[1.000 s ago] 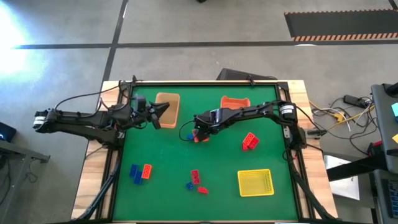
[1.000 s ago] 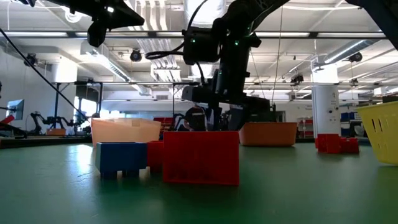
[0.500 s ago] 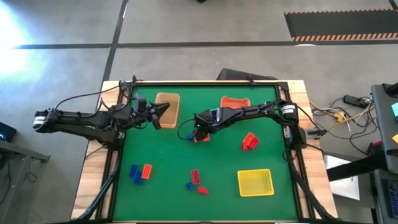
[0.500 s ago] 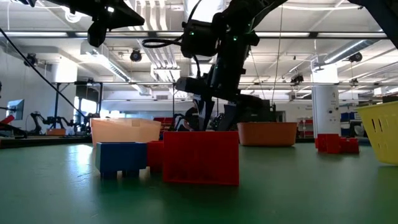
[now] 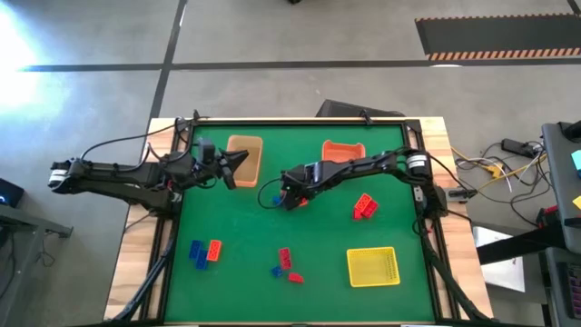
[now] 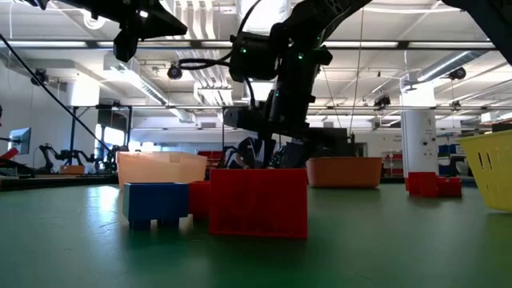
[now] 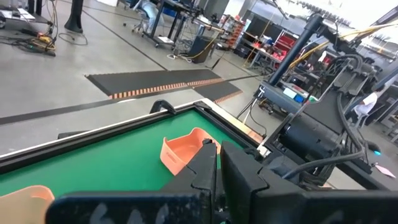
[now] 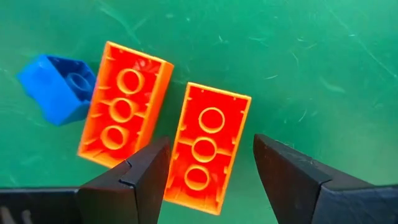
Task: Sort & place blocks by color
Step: Put the orange game piece into the right orange bin
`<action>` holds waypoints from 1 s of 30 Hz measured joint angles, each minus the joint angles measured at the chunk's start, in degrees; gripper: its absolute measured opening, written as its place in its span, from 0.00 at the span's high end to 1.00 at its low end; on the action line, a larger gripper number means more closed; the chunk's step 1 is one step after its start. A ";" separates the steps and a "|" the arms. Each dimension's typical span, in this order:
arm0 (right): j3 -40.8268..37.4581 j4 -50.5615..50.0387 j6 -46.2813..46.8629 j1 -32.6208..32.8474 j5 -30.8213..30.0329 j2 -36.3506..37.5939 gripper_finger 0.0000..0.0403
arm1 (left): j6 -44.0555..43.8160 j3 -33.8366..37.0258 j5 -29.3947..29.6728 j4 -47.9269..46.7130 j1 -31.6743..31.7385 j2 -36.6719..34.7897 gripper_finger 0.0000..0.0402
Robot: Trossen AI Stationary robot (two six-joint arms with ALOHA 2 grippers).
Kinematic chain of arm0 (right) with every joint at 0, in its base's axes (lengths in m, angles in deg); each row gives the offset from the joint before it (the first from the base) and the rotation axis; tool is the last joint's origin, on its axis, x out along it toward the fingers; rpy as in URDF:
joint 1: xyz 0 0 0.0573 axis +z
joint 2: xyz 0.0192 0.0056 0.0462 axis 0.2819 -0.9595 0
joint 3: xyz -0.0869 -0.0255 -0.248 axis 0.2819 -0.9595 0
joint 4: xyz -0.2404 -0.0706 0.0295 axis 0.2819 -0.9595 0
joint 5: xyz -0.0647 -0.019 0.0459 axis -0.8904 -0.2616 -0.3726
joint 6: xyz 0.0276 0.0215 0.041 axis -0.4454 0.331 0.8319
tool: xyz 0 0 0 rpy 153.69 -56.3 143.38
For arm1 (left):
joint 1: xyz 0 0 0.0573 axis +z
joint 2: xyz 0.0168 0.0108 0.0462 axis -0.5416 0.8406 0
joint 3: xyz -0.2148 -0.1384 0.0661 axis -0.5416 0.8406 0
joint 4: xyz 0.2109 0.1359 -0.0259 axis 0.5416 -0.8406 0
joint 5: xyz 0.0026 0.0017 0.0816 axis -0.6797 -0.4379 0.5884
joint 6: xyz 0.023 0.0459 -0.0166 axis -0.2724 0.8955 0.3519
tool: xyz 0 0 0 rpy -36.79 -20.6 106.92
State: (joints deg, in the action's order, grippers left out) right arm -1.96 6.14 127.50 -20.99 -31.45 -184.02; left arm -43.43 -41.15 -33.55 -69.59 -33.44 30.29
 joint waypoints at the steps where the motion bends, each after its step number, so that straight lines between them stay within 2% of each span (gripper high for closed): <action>1: 0.00 -0.21 -0.31 0.00 -0.27 -0.04 0.46 | 0.00 0.00 0.02 0.02 -0.02 0.02 0.98; 7: -0.02 -0.23 -1.50 -0.02 -0.92 -0.04 0.50 | -0.04 0.00 0.02 0.22 0.00 0.07 0.98; 15: -0.02 -0.11 -2.87 -0.02 -0.90 -0.08 0.72 | -0.11 0.00 0.02 0.26 -0.01 0.11 0.98; 23: -0.02 -0.33 -3.01 -0.04 -0.87 0.38 0.72 | -0.15 0.00 0.02 0.24 -0.01 0.15 0.98; 30: -0.04 -4.16 -2.94 -2.08 -0.99 5.33 0.71 | -0.15 0.00 0.01 0.12 -0.02 0.15 0.98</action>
State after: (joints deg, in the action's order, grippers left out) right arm -2.01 1.97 124.56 -23.07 -32.44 -178.69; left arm -43.58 -41.15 -33.53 -69.48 -33.46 30.44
